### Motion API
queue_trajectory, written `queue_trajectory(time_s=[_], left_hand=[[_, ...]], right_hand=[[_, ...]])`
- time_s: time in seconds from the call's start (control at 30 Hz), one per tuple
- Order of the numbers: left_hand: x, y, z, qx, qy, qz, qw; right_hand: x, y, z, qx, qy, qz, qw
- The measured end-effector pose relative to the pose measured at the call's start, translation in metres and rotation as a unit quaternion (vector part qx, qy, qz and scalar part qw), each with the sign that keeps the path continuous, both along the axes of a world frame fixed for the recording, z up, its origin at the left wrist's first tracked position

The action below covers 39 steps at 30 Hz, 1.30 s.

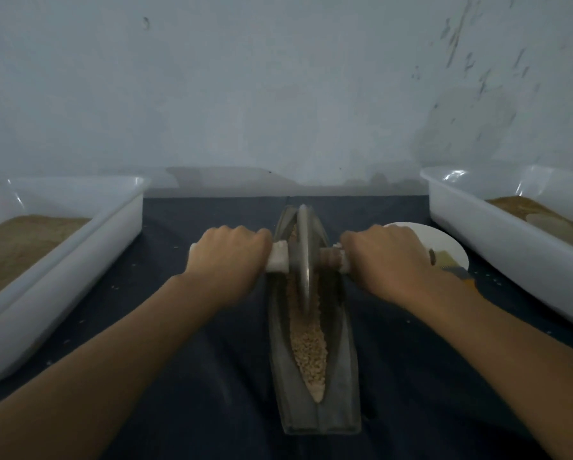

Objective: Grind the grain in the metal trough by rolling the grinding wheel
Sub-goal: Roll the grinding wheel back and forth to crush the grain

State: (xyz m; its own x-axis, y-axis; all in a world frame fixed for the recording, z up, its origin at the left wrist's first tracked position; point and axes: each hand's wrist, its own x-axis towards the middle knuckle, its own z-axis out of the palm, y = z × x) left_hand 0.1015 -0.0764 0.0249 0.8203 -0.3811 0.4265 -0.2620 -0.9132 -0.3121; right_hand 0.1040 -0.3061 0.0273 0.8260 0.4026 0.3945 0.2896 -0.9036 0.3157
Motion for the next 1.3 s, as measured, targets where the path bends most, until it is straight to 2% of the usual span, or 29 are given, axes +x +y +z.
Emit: queue_trajectory(time_s=[0.1, 0.2, 0.3, 0.4, 0.53, 0.67, 0.73, 0.83, 0.93, 1.0, 1.1, 1.2, 1.3], left_hand=[[-0.039, 0.01, -0.007, 0.006, -0.002, -0.054, 0.999], [-0.06, 0.019, -0.012, 0.01, -0.017, -0.089, 0.996], [-0.047, 0.015, -0.012, 0.023, -0.007, -0.043, 0.999], [-0.006, 0.006, -0.01, 0.011, -0.029, 0.0, 1.0], [0.025, -0.002, 0.002, 0.014, -0.007, 0.012, 1.0], [-0.006, 0.0, 0.004, 0.02, 0.01, -0.005, 1.0], [-0.036, 0.006, -0.001, 0.027, -0.014, -0.054, 0.998], [-0.072, 0.013, 0.0, 0.027, -0.042, -0.106, 0.993], [-0.066, 0.016, -0.004, 0.018, 0.003, -0.068, 0.998], [-0.044, 0.012, -0.013, 0.018, -0.022, -0.022, 0.999], [-0.004, 0.003, -0.011, -0.003, -0.056, 0.018, 0.998], [0.022, -0.005, 0.003, 0.009, -0.032, 0.026, 0.999], [0.009, -0.003, 0.007, 0.011, -0.002, 0.016, 1.0]], right_hand=[[-0.042, -0.008, 0.0, -0.038, -0.023, 0.045, 0.998], [-0.065, -0.011, 0.003, -0.024, -0.031, 0.058, 0.998], [-0.046, -0.003, 0.001, -0.054, -0.019, 0.012, 0.998], [-0.005, 0.004, 0.002, -0.025, -0.017, -0.012, 0.999], [0.026, 0.006, 0.002, 0.001, 0.0, -0.034, 0.999], [-0.01, -0.002, 0.001, 0.002, 0.015, -0.004, 1.0], [-0.04, -0.009, -0.002, -0.012, 0.023, 0.019, 0.999], [-0.072, -0.017, -0.003, -0.032, -0.019, 0.064, 0.997], [-0.064, -0.011, 0.004, -0.015, -0.027, 0.063, 0.998], [-0.037, -0.003, 0.003, -0.042, -0.033, 0.032, 0.998], [0.009, 0.006, 0.003, -0.019, -0.015, -0.017, 1.0], [0.029, 0.007, 0.005, 0.001, 0.009, -0.041, 0.999], [0.01, 0.002, 0.002, 0.014, 0.026, -0.019, 0.999]])
